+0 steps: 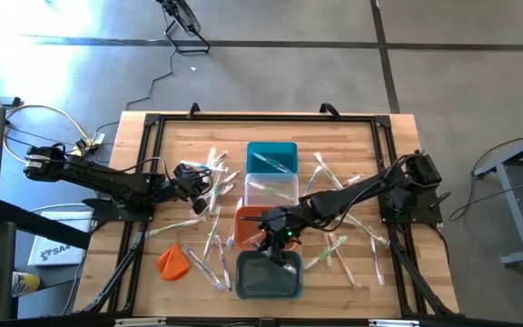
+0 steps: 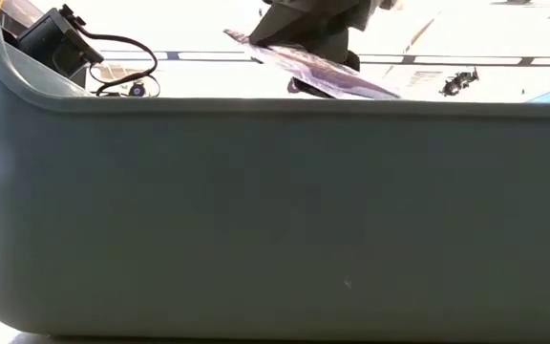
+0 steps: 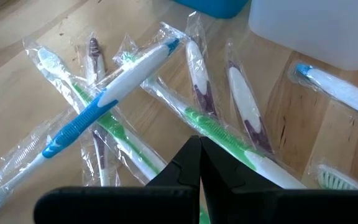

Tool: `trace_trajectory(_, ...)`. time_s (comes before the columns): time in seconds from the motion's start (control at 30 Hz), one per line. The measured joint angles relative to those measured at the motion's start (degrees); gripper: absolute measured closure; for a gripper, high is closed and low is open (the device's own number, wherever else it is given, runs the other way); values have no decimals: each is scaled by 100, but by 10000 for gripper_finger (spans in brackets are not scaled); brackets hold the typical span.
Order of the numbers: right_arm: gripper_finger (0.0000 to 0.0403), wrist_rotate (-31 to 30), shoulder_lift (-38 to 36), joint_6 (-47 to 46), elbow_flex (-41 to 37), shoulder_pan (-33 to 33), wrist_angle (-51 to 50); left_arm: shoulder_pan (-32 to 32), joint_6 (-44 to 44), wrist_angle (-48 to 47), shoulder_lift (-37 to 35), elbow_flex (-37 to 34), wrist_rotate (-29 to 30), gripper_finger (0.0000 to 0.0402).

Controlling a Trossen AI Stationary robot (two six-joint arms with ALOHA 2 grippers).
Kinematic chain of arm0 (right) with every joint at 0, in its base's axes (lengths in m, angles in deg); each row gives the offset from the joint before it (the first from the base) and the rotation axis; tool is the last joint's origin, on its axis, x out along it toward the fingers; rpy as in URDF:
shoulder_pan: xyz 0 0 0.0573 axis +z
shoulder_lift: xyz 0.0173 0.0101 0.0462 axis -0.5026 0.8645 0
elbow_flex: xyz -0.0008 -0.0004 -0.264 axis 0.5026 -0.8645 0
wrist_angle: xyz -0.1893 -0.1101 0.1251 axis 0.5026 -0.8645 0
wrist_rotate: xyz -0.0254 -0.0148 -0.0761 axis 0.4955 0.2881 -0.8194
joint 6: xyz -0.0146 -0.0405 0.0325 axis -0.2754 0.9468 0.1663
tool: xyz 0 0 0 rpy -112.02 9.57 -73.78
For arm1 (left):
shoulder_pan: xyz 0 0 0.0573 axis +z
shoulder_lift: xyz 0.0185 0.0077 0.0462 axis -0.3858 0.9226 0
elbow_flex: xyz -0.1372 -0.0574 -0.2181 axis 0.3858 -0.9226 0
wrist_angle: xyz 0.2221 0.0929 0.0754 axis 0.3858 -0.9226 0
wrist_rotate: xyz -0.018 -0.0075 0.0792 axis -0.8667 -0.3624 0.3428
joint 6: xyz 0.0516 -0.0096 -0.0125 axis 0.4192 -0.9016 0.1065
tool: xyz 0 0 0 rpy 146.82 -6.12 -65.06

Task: Pick & Place Toothbrushes
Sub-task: Put the violet toothbrush into the green bin, then put the green toothbrush into the transparent bin

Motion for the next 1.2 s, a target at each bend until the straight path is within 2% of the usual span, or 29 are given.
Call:
trace_trajectory(0.4,393,372,106,319,1,3,60,0,0,2,0,0,-22,401)
trace_trajectory(0.63,393,679,442,268,11,54,670,0,-2,-10,0,-4,-22,401)
trace_trajectory(0.77,389,867,500,258,9,55,667,0,-2,-7,-1,-9,-20,401)
trace_trajectory(1.0,311,554,509,256,0,54,636,-2,-2,-2,-2,-9,-21,401)
trace_trajectory(1.2,265,1005,509,249,0,-10,630,-2,-2,-1,0,-9,-22,401)
